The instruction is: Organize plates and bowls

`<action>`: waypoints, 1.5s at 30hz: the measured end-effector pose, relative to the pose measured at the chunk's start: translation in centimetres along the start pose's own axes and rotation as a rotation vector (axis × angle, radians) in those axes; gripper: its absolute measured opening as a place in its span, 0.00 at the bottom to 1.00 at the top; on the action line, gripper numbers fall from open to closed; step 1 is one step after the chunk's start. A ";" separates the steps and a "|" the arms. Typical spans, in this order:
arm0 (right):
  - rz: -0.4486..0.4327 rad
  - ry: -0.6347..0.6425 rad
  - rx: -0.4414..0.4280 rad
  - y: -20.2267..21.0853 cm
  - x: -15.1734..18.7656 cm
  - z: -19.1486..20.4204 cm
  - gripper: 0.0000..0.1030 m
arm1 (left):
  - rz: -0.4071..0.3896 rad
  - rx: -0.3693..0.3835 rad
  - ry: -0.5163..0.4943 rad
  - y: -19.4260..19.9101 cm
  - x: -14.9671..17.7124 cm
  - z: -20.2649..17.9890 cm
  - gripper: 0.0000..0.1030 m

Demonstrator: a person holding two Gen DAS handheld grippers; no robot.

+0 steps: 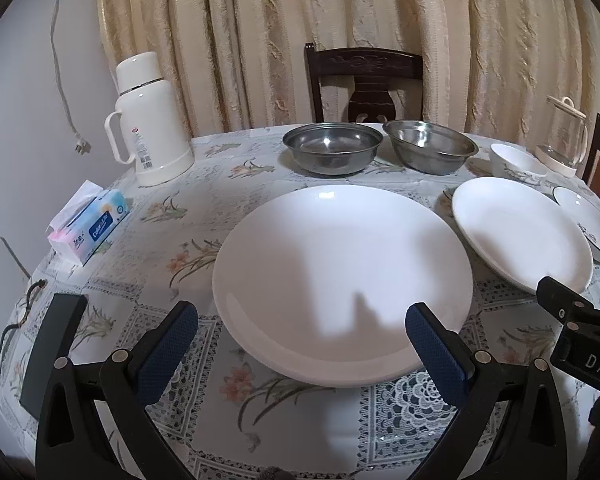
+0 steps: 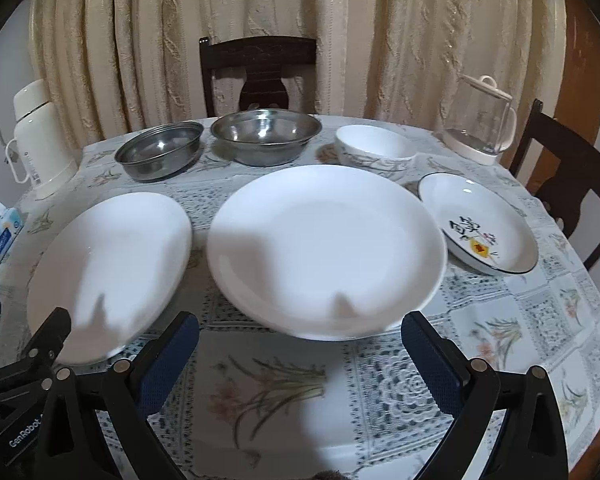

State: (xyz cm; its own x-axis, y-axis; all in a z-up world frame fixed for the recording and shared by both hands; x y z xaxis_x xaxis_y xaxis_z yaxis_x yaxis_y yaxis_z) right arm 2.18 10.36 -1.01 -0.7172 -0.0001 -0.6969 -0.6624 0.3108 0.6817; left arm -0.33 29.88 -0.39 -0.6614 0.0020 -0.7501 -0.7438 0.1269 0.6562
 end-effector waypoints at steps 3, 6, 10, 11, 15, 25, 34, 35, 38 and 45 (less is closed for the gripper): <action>0.005 0.003 -0.026 0.0 0.1 0.6 1.00 | 0.001 -0.002 0.005 0.0 0.0 0.4 1.00; 0.006 0.004 -0.078 0.2 0.2 1.3 1.00 | 0.002 -0.004 0.012 -0.1 0.0 1.0 1.00; 0.022 -0.006 -0.192 0.2 0.2 2.2 1.00 | 0.023 0.024 0.042 -0.6 -0.1 2.3 1.00; 0.029 -0.009 -0.219 0.2 0.2 2.4 1.00 | 0.031 0.035 0.056 -0.8 -0.1 2.7 1.00; 0.054 -0.018 -0.280 -0.2 0.4 3.3 1.00 | 0.046 0.052 0.116 -1.3 -0.4 4.9 1.00; 0.104 -0.014 -0.388 -1.0 0.5 5.7 1.00 | 0.101 0.128 0.194 -3.6 -1.7 9.1 1.00; 0.140 -0.017 -0.438 -2.3 -0.3 7.1 0.97 | 0.146 0.204 0.213 -6.5 -3.0 10.4 1.00; 0.143 -0.017 -0.442 -2.5 -0.3 7.2 0.97 | 0.153 0.209 0.216 -6.9 -3.1 10.4 1.00; 0.163 -0.018 -0.457 -3.0 -0.3 7.6 0.97 | 0.172 0.218 0.219 -8.0 -3.3 10.3 1.00; 0.169 -0.025 -0.477 -3.7 -0.3 7.7 0.98 | 0.183 0.221 0.193 -9.2 -3.3 10.1 1.00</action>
Point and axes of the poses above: each gripper's, at about its wrist camera, not at the fingertips, and y roughly against the way its jaws point, z to its left, x to its underside, the point moved 1 cm from there along -y, roughly the way its jaws point, and after that the axes turned 15 degrees about x, right-handed, at the moved point
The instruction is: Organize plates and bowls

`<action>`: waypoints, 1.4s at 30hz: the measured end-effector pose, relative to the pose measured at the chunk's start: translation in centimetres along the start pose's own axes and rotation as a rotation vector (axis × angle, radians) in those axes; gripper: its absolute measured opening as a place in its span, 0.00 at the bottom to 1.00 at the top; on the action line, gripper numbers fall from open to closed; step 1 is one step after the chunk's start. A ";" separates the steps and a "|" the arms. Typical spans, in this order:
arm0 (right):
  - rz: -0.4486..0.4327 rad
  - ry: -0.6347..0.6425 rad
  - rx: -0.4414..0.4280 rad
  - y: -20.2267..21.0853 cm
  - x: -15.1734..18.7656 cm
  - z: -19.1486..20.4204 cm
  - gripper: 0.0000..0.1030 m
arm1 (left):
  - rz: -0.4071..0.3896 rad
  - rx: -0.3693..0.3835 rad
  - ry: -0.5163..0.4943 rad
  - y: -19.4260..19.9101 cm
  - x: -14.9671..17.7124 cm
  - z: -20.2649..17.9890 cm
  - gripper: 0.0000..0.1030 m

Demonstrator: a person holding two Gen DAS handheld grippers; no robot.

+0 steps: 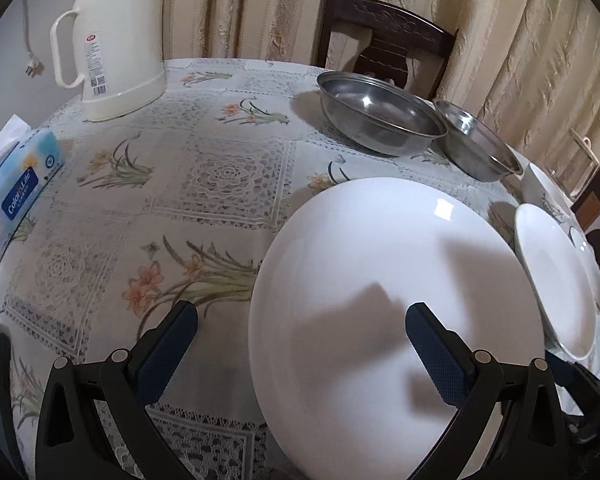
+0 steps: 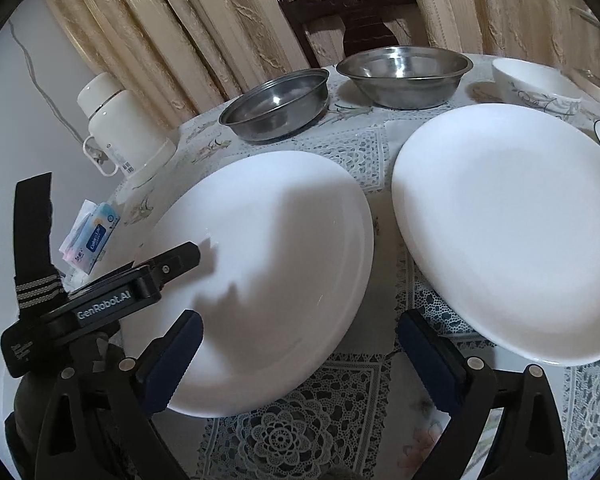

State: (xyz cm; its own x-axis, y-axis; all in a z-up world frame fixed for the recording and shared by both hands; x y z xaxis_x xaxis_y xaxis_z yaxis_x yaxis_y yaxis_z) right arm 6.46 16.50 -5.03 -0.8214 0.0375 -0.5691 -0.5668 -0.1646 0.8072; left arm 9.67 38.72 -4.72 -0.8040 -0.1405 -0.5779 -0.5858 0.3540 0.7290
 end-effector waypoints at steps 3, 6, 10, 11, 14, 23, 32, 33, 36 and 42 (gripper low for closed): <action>-0.010 -0.011 -0.028 0.0 0.1 -0.3 1.00 | 0.000 -0.009 -0.013 -0.2 -0.1 -0.1 1.00; -0.015 0.000 -0.036 0.1 0.2 -0.3 1.00 | -0.003 -0.015 -0.022 -0.3 0.0 -0.1 1.00; -0.019 0.030 -0.042 0.1 0.4 -0.2 1.00 | -0.018 0.008 -0.015 -0.1 0.1 0.1 1.00; -0.016 0.031 -0.045 0.1 0.4 -0.3 1.00 | -0.020 0.017 -0.014 0.0 0.2 0.2 1.00; -0.011 -0.003 -0.068 0.2 0.1 -0.7 1.00 | -0.014 0.075 -0.011 0.4 0.1 0.7 1.00; -0.012 -0.079 -0.089 -0.3 -0.7 -1.4 0.79 | -0.031 0.222 0.103 1.2 -0.9 2.1 0.98; -0.006 -0.073 -0.092 -0.9 -1.0 -1.2 0.47 | -0.023 0.258 0.089 0.0 -1.8 1.6 0.56; -0.009 -0.071 -0.088 -0.9 -1.0 -1.2 0.47 | -0.023 0.269 0.096 -0.1 -1.9 1.7 0.55; -0.015 -0.063 -0.077 -0.9 -0.9 -1.2 0.43 | -0.031 0.274 0.083 0.0 -1.7 1.7 0.54; -0.026 -0.037 -0.059 -0.6 -0.8 -1.1 0.39 | -0.043 0.258 0.077 0.5 -1.3 1.7 0.53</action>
Point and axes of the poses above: each gripper's, at about its wrist camera, not at the fingertips, and y roughly against the way its jaws point, z to its left, x to its underside, the point moved 1 cm from there along -y, roughly the way its jaws point, and after that the axes turned 15 degrees about x, right-handed, at the moved point
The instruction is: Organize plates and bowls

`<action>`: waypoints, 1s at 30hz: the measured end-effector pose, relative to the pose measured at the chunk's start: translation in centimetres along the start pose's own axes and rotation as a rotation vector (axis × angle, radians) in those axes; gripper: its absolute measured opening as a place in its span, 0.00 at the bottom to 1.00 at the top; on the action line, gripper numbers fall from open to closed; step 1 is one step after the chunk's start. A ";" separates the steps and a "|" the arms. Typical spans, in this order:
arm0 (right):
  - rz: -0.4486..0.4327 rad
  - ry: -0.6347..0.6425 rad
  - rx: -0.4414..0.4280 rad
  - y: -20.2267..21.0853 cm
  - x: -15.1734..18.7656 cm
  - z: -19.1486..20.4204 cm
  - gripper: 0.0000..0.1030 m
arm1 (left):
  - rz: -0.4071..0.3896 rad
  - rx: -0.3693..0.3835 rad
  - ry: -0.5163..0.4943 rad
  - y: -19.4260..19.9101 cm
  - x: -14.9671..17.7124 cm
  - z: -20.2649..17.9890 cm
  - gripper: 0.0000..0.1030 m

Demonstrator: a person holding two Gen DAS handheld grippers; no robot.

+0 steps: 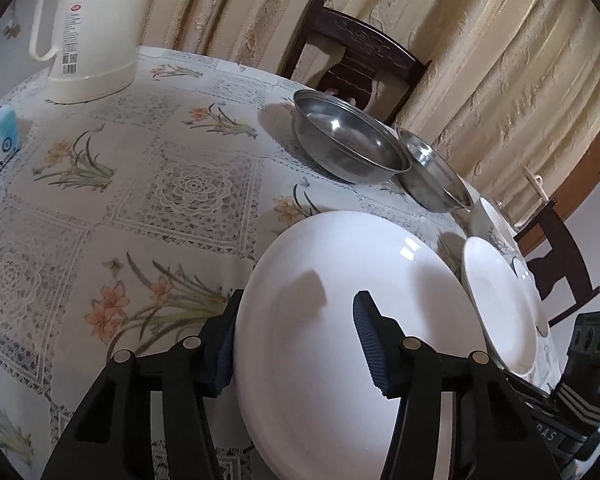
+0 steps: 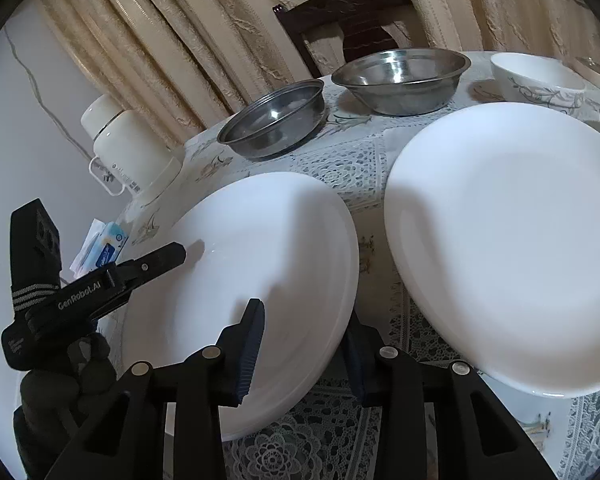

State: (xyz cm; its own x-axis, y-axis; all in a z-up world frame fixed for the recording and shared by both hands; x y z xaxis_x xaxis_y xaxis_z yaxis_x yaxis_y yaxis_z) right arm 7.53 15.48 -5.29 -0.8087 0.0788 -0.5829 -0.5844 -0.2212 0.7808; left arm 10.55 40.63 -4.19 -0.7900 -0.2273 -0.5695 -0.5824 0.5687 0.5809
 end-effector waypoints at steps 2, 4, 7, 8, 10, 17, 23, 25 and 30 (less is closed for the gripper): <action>0.000 0.007 -0.005 0.2 0.1 0.1 0.38 | -0.007 -0.025 -0.023 0.4 0.4 -0.4 0.53; -0.002 0.011 -0.013 0.4 0.3 0.2 0.38 | -0.019 -0.041 -0.045 1.1 0.7 -0.9 0.53; -0.007 0.023 -0.029 1.0 0.6 0.5 0.38 | -0.032 -0.046 -0.049 2.3 1.2 -1.1 0.53; -0.008 0.029 -0.034 1.2 0.7 0.6 0.38 | -0.033 -0.049 -0.046 2.6 1.4 -1.1 0.53; -0.007 0.037 -0.043 1.6 1.1 0.9 0.38 | -0.032 -0.059 -0.037 3.4 2.0 -1.1 0.53; 0.000 0.054 -0.076 2.6 2.2 1.3 0.38 | -0.034 -0.074 -0.022 5.6 4.0 -1.4 0.53; 0.012 0.078 -0.093 3.0 3.5 1.9 0.38 | -0.038 -0.095 -0.001 6.8 5.6 -1.2 0.53; 0.021 0.082 -0.096 2.9 3.9 2.0 0.38 | -0.035 -0.104 0.014 7.1 6.1 -0.9 0.53; 0.028 0.080 -0.097 2.9 4.4 2.1 0.38 | -0.027 -0.116 0.030 7.3 7.1 -0.4 0.53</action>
Point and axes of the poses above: each gripper's, at about its wrist camera, not at the fingertips, and y roughly against the way its jaws point, z to its left, x to its underside, the point moved 1 cm from there along -y, roughly the way its jaws point, and after that the axes turned 15 degrees about x, right-handed, at the moved point
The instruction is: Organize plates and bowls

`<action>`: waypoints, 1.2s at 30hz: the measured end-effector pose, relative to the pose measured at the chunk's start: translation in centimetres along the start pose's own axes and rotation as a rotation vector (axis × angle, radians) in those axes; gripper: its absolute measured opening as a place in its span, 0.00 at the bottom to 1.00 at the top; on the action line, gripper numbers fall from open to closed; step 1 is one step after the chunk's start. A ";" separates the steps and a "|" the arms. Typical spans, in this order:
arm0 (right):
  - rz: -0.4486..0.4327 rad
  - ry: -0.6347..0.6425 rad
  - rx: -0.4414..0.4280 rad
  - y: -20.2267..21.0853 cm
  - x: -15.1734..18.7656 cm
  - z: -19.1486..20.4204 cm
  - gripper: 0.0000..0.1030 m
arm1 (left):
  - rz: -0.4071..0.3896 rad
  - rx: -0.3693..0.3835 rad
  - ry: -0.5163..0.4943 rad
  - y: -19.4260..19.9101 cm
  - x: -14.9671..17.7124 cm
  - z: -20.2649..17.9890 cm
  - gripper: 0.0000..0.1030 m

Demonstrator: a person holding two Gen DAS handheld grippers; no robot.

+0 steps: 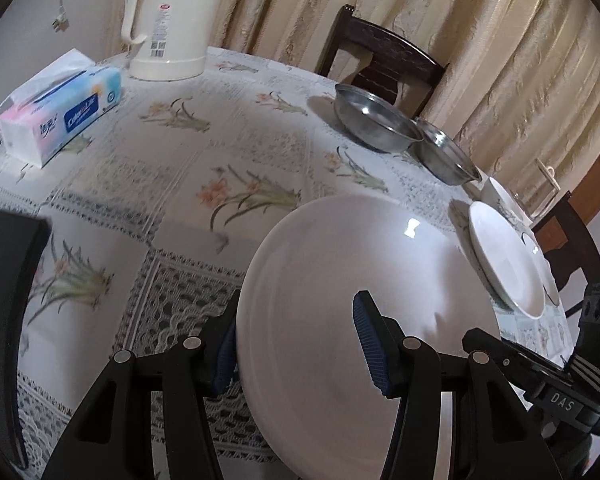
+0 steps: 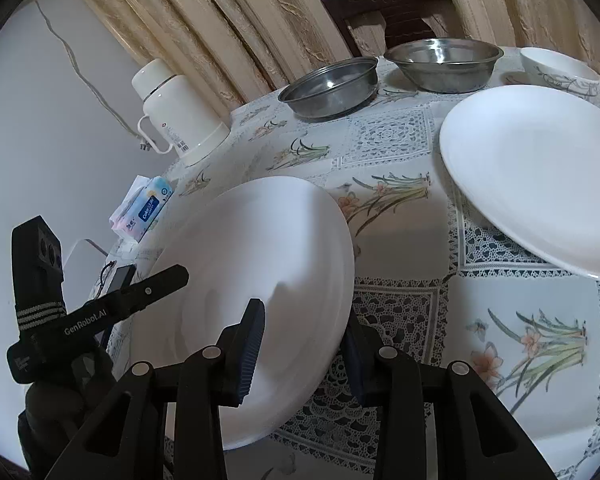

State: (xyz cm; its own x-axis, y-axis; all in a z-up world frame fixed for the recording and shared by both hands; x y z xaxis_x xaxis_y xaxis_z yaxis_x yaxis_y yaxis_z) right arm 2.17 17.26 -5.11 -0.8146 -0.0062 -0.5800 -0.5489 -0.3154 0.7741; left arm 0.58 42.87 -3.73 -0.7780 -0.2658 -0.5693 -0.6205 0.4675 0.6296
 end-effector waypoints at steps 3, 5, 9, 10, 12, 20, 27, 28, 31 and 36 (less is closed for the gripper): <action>-0.001 0.001 0.005 0.1 0.1 0.1 0.38 | -0.018 -0.020 -0.025 0.3 0.2 -0.3 0.53; 0.002 -0.003 0.007 0.0 0.2 0.0 0.39 | -0.039 -0.034 -0.047 0.8 0.1 -0.7 0.53; -0.011 -0.011 0.012 0.4 0.4 -0.1 0.39 | -0.052 -0.039 -0.050 1.1 0.0 -0.8 0.53; -0.014 -0.013 0.012 0.5 0.4 -0.1 0.41 | -0.048 -0.040 -0.046 1.1 0.1 -0.8 0.53; -0.033 -0.014 0.019 0.9 0.5 -0.2 0.44 | -0.040 -0.044 -0.034 0.9 0.3 -0.7 0.53; -0.061 -0.064 0.034 1.9 1.0 -1.9 0.50 | -0.084 -0.095 -0.028 1.8 0.4 -1.1 0.53; -0.083 -0.105 0.036 2.7 1.5 -3.2 0.50 | -0.132 -0.132 -0.072 2.6 0.2 -3.2 0.61; -0.086 -0.109 0.036 2.8 1.6 -3.3 0.50 | -0.136 -0.135 -0.075 2.7 0.3 -3.5 0.61; -0.093 -0.131 0.036 3.2 1.7 -4.1 0.50 | -0.141 -0.135 -0.083 2.5 0.3 -4.5 0.62; -0.106 -0.168 0.039 3.8 1.9 -5.4 0.50 | -0.141 -0.123 -0.100 1.9 0.2 -6.3 0.67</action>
State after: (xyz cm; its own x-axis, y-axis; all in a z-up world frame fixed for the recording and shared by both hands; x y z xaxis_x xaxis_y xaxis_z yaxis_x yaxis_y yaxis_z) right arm -0.41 10.98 -4.64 -0.7700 0.1841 -0.6109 -0.6373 -0.2685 0.7223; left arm -1.33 38.40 0.65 -0.6729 -0.2331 -0.7020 -0.7344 0.3237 0.5966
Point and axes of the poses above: each gripper's, at about its wrist camera, not at the fingertips, and y roughly against the way its jaws point, z to its left, x to its underside, the point moved 1 cm from there along -y, roughly the way its jaws point, and after that the axes turned 15 degrees about x, right-handed, at the moved point
